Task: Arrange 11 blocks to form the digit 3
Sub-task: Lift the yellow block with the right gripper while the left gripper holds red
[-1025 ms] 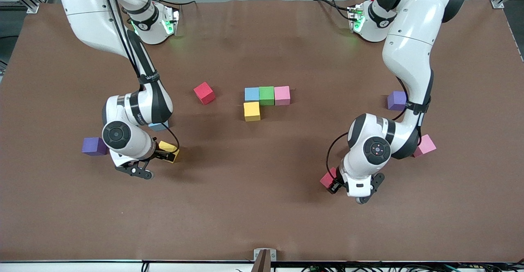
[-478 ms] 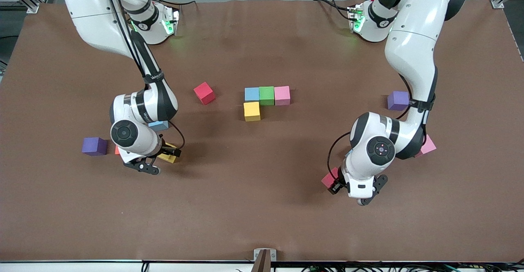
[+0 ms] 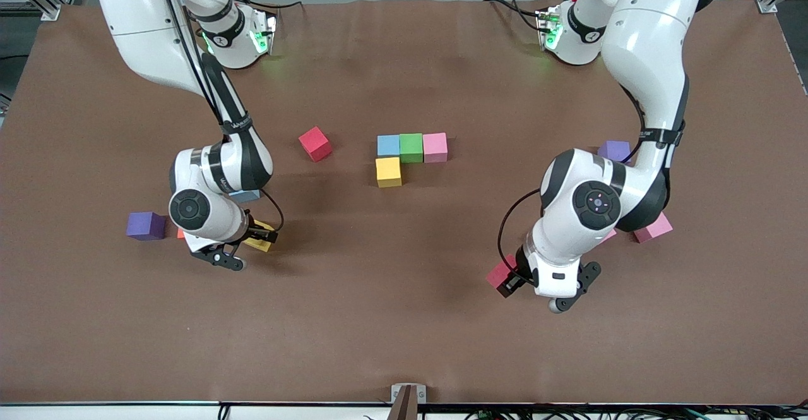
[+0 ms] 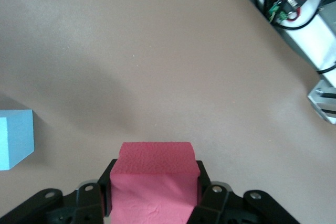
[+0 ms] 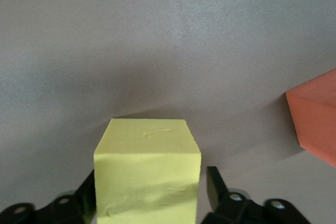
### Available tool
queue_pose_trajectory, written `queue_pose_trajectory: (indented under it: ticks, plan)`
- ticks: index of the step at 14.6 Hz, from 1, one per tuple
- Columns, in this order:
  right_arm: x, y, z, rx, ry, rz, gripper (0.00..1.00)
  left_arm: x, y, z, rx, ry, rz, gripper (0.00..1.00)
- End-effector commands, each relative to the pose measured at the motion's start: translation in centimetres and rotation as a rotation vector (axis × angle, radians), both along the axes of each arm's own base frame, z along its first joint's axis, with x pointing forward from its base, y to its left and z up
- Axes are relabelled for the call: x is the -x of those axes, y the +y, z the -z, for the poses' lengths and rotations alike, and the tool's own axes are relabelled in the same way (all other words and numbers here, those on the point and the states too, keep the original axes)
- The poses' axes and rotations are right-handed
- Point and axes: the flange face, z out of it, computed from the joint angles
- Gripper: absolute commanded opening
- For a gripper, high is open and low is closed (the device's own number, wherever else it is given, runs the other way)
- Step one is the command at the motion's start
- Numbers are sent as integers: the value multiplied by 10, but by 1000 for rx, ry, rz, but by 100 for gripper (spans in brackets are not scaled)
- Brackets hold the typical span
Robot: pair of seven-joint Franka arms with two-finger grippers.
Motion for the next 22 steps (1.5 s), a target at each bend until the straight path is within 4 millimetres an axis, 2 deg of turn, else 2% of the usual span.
queue_pose_trajectory:
  ticks: [1,4,8,10,11,13,15,16,18,22]
  plan:
    - [0,-2,0,-28,-1,9,79,2,7,-11,1,1,3,38]
    - [0,-2,0,-47,1,30,78,1,11,-10,1,4,-2,38]
    - [-1,-1,-1,-48,-3,26,64,-1,15,-9,-9,0,4,38]
    - [-3,4,-4,-52,-10,21,61,0,11,-7,-10,0,21,38]
    - [-9,10,-13,-57,-30,12,61,0,11,-7,-11,0,24,38]
    - [-19,38,-35,-71,-78,-69,61,0,14,-10,-8,-2,20,38]
    - [-32,71,-69,-100,-131,-201,61,-1,15,-10,-9,-3,20,38]
    - [-31,89,-76,-104,-136,-229,60,-1,16,-10,-9,-3,18,38]
    - [-26,128,-83,-113,-154,-283,59,-1,16,-10,-9,-3,18,38]
    - [-7,202,-78,-164,-96,-340,59,2,6,-10,-11,-4,41,38]
